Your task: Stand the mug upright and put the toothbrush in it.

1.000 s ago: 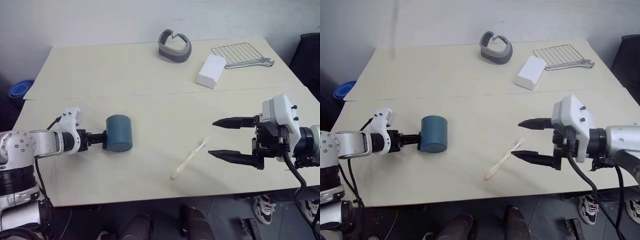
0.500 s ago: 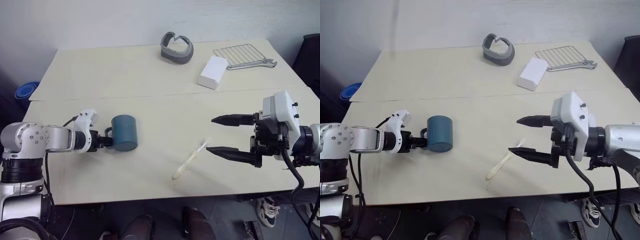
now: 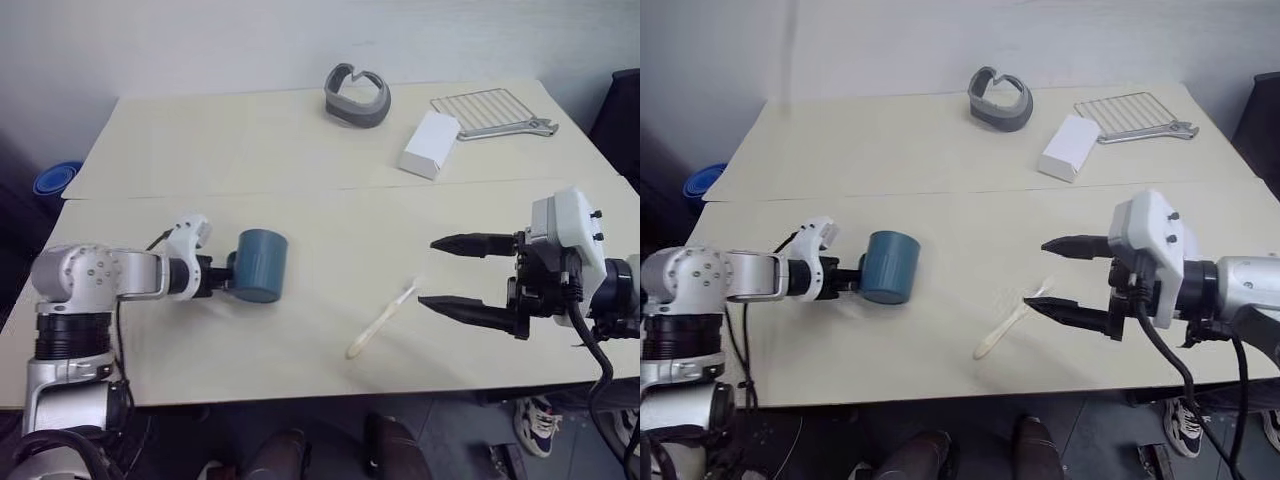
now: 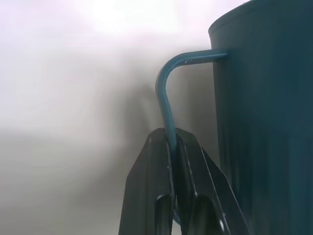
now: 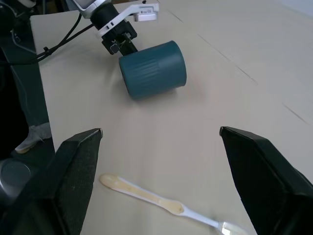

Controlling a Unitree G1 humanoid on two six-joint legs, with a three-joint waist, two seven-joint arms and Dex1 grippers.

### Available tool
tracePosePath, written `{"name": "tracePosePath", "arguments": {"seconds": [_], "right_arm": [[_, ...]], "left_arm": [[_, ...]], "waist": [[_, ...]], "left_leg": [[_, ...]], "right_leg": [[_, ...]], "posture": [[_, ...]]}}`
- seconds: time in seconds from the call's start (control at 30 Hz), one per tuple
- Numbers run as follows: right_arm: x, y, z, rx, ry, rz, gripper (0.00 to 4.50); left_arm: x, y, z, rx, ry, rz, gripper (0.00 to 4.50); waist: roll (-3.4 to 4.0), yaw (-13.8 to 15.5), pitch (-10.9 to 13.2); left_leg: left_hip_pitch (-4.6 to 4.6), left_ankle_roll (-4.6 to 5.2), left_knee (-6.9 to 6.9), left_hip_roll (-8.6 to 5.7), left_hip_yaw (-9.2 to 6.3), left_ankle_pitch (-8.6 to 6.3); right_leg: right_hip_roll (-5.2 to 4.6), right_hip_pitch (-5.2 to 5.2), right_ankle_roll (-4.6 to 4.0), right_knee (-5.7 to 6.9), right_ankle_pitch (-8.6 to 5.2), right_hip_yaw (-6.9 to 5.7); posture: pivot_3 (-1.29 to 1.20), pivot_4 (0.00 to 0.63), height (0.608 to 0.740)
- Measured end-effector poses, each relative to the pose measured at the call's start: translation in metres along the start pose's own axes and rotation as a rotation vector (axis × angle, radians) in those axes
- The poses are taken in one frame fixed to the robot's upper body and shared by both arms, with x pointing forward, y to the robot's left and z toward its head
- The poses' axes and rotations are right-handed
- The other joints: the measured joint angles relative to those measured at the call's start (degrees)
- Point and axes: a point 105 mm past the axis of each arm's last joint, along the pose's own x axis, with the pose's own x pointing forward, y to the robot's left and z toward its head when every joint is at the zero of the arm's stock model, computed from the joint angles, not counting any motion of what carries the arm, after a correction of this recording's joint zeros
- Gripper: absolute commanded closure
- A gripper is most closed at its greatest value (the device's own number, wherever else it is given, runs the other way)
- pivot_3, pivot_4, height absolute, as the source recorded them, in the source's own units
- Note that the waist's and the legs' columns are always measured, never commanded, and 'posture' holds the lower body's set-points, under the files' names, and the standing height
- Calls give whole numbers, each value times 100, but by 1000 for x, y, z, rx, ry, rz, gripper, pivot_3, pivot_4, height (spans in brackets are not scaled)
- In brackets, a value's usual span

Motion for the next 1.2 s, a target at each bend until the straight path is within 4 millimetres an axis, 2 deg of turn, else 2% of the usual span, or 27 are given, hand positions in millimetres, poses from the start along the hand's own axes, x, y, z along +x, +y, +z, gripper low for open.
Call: {"name": "tracePosePath", "arguments": {"seconds": [0.13, 0.2, 0.3, 0.47, 0.57, 0.7, 0.8, 0.9, 1.03, 1.17, 1.2], "right_arm": [[-5, 1, -7, 79, -20, -35, 11], [-4, 0, -12, 99, -19, -70, 11], [-5, -3, -18, 122, -26, -129, 11], [-6, -4, -25, 150, -30, -179, 11], [-7, -3, -28, 162, -20, -200, 11], [-10, -4, -35, 192, -6, -233, 11], [-13, -6, -35, 189, -6, -258, 0], [-14, -6, -35, 190, -6, -261, 0], [-14, -8, -34, 182, -15, -268, 0], [-15, -10, -35, 185, -15, -274, 0], [-16, -11, -36, 187, -13, -277, 0]], "left_arm": [[6, -33, 39, 203, -239, -94, 4500], [18, -51, 60, 273, -391, -117, 4500], [43, -68, 77, 358, -575, -102, 4500], [75, -87, 86, 486, -740, -58, 4500], [91, -98, 90, 506, -827, -25, 4500], [114, -100, 68, 535, -808, -14, 4500], [120, -95, 53, 576, -786, -18, 3787], [117, -92, 48, 613, -792, -40, 2956], [115, -75, 31, 614, -750, -38, 1851], [93, -59, 29, 662, -737, -10, 691], [85, -51, 30, 677, -731, 9, 691]], "waist": [[-4, -22, 2], [-6, 12, 1], [-10, 48, 1], [-23, 55, 8], [-30, 65, 9], [-34, 66, 10], [-35, 56, 11], [-34, 61, 10], [-35, 61, 10], [-35, 45, 10], [-34, 34, 10]], "left_leg": [[-2, 0, -7, 1, 1, -1], [-1, 1, -3, -3, 5, -1], [0, 4, 0, -4, 13, 2], [-2, 5, -2, 1, 19, 2], [-2, 8, -2, -1, 21, 3], [-2, 12, -3, -3, 23, 6], [-1, 12, -3, -1, 23, 6], [0, 13, -2, -3, 23, 6], [0, 14, -2, -2, 21, 6], [0, 14, -3, 0, 22, 6], [1, 14, -4, 3, 21, 6]], "right_leg": [[2, 1, 0, -18, 0, -4], [4, 6, 3, -39, 2, -5], [11, 9, 7, -44, 10, 0], [13, 3, 6, -45, 12, 4], [13, 5, 9, -48, 14, 4], [14, 6, 13, -49, 16, 5], [15, 4, 13, -46, 16, 7], [15, 5, 13, -46, 16, 7], [18, 6, 13, -45, 16, 6], [17, 5, 13, -43, 16, 8], [16, 4, 12, -38, 17, 9]], "posture": [[0, 150, 740], [0, 150, 740], [0, 150, 740], [0, 150, 740], [0, 150, 740], [0, 150, 740], [0, 150, 740], [0, 150, 740], [0, 150, 740], [0, 150, 740], [0, 150, 740]]}}
